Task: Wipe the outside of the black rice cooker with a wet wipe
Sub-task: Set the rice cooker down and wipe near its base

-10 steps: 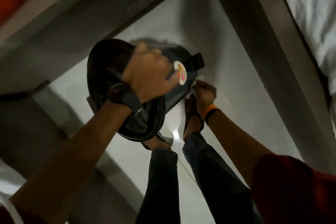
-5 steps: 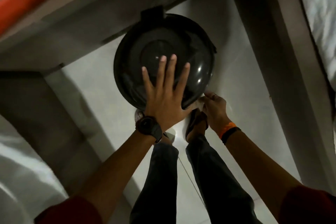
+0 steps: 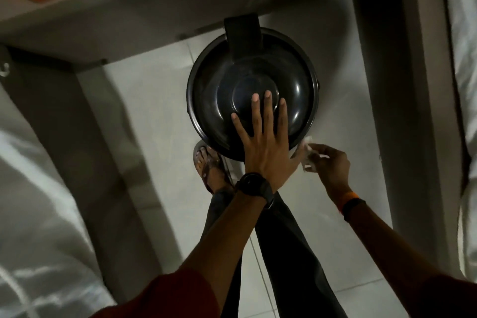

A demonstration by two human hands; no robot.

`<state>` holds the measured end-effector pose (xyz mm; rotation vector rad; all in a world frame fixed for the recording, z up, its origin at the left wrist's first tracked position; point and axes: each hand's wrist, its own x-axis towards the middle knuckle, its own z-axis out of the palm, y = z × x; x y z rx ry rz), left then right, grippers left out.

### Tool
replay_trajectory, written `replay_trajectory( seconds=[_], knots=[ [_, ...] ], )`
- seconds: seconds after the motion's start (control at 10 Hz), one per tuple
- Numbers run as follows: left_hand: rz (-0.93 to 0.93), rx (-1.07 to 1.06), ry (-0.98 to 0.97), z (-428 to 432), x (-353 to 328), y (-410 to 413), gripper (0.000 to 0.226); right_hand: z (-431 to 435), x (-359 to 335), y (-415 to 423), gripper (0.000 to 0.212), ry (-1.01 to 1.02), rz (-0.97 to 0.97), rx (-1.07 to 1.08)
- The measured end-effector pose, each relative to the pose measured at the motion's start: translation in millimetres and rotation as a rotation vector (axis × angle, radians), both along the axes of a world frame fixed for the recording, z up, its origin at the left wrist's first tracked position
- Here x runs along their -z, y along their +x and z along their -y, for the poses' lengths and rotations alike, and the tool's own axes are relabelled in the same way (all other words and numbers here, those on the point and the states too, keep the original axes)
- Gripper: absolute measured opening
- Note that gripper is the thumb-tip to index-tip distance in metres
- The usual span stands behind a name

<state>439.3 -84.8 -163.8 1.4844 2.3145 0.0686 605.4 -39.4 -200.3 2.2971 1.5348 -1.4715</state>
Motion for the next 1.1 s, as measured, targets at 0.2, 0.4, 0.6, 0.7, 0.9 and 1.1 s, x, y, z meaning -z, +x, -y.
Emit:
replay_trajectory(
  seconds=[0.2, 0.4, 0.6, 0.7, 0.9, 1.1],
  knots=[
    [0.011, -0.044, 0.242, 4.9, -66.5, -96.0, 0.077, 13.4, -50.9, -1.6, 0.029, -0.060, 0.023, -0.040],
    [0.080, -0.037, 0.439, -18.8, -130.5, -210.4, 0.062, 12.4, -105.3, -22.5, 0.060, 0.052, -0.093, -0.020],
    [-0.036, 0.012, 0.246, -54.4, -140.3, -253.2, 0.063, -9.7, -88.0, -114.9, 0.012, 0.344, -0.094, -0.429],
    [-0.044, -0.013, 0.211, -63.0, -134.8, -260.0, 0.064, -24.4, -58.1, -149.0, 0.022, 0.306, -0.022, -0.694],
    [-0.060, -0.032, 0.177, -62.2, -129.2, -266.9, 0.070, -39.3, -40.5, -161.9, 0.033, 0.162, 0.226, -0.983],
    [-0.183, -0.069, 0.205, -75.8, -184.5, -251.0, 0.080, -16.8, -205.8, -83.8, 0.040, -0.108, -0.150, -0.855]
  ],
)
